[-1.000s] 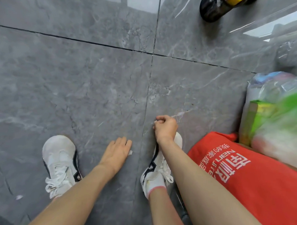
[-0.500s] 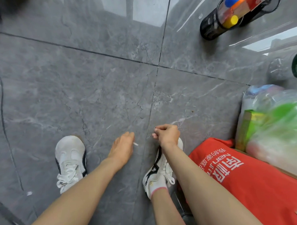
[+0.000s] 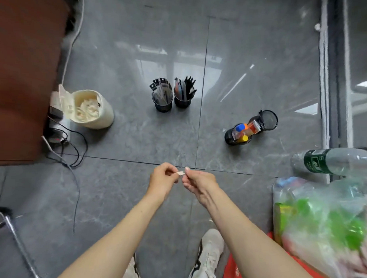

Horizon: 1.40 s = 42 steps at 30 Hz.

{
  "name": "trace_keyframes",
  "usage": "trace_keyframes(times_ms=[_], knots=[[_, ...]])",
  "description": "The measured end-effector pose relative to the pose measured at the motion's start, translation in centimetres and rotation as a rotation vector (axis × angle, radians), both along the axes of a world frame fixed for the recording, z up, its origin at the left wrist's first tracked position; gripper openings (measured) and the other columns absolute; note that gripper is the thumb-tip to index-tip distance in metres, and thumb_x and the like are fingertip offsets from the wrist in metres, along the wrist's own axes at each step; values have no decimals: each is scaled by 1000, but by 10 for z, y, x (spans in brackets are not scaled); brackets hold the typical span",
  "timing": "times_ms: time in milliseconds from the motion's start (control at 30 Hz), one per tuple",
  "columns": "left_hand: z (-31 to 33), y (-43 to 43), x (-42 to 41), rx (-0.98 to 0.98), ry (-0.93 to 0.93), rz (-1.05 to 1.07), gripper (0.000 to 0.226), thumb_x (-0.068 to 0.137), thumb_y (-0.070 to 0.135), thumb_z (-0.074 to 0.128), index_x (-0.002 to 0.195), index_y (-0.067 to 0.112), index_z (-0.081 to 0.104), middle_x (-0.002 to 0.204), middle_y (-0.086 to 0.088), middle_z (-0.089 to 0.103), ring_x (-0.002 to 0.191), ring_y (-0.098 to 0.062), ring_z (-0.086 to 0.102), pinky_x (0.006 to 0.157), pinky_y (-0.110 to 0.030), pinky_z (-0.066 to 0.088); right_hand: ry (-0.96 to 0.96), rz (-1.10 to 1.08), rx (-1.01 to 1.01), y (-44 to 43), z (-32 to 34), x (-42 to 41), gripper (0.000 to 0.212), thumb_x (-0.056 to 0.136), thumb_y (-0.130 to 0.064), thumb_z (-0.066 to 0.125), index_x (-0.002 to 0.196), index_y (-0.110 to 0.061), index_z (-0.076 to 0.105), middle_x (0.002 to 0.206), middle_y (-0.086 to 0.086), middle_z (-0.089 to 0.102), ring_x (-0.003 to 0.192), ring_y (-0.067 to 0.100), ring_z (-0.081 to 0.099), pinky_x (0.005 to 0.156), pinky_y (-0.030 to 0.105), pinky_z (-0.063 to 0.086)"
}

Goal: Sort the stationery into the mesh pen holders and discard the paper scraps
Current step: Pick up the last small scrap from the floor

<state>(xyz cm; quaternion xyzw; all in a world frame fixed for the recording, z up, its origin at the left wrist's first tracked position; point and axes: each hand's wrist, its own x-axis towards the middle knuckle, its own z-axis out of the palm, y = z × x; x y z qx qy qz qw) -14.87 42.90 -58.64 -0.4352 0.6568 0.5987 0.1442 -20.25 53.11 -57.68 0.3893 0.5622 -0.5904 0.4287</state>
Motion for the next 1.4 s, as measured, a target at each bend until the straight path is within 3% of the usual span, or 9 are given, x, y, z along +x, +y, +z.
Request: trace_keyframes(times_ms=[133,267,667,767,833,933,1067,1200,1400], knots=[[21,-50,-31,-8,52,34,27,80,0,66,63,18,53,59,-2,57,57,-14,51,50,-19,38,19,87,-133,-50,29,-39,12,88,-11,65,77,-8,58,62,2,66,60,10,65,57,22,53],[12,-106,-42,-40,36,68,26,81,0,63,65,19,54,65,-7,60,62,-20,51,60,-28,40,82,228,-82,-119,20,-58,15,81,2,69,73,-3,57,56,5,63,45,7,61,49,16,52],[-41,-303,-39,27,-208,213,21,88,-6,45,90,7,61,76,-9,60,58,-12,53,43,-12,39,108,460,102,-340,-62,-69,29,73,15,68,55,-4,56,56,10,57,47,15,50,48,18,48],[-51,-330,-27,-270,-228,129,26,89,0,43,97,16,62,94,-9,63,82,-23,61,72,-25,51,94,422,148,-379,-84,-71,32,75,18,63,53,-4,57,56,8,57,51,16,53,61,25,53],[-48,-336,-24,-509,-194,149,25,90,2,42,100,13,62,101,-7,61,95,-25,57,83,-28,42,94,397,151,-397,-95,-73,36,77,20,55,52,-6,55,56,7,56,53,16,52,59,25,51],[-41,-331,-33,-643,-203,349,22,88,-4,43,101,5,58,105,-11,56,97,-26,53,74,-16,28,58,470,140,-412,-104,-78,34,84,13,51,62,-13,54,64,2,52,57,13,48,54,22,44],[-44,-325,-48,-713,-167,321,34,80,-11,48,111,3,53,117,-14,45,109,-30,47,88,-25,33,12,456,130,-412,-105,-80,27,92,4,40,108,-10,58,90,9,58,64,14,47,59,23,39],[-47,-329,-57,-664,-205,164,50,81,-11,43,128,5,46,125,-13,46,121,-28,41,98,-31,32,9,544,63,-394,-94,-89,41,92,5,46,132,-2,49,126,15,57,105,22,54,72,22,40],[-60,-322,-60,-593,-236,-130,63,84,-11,40,142,11,34,144,-5,34,134,-23,31,104,-30,29,3,503,20,-376,-98,-96,44,89,13,32,123,0,57,95,4,55,75,9,51,63,16,41]])
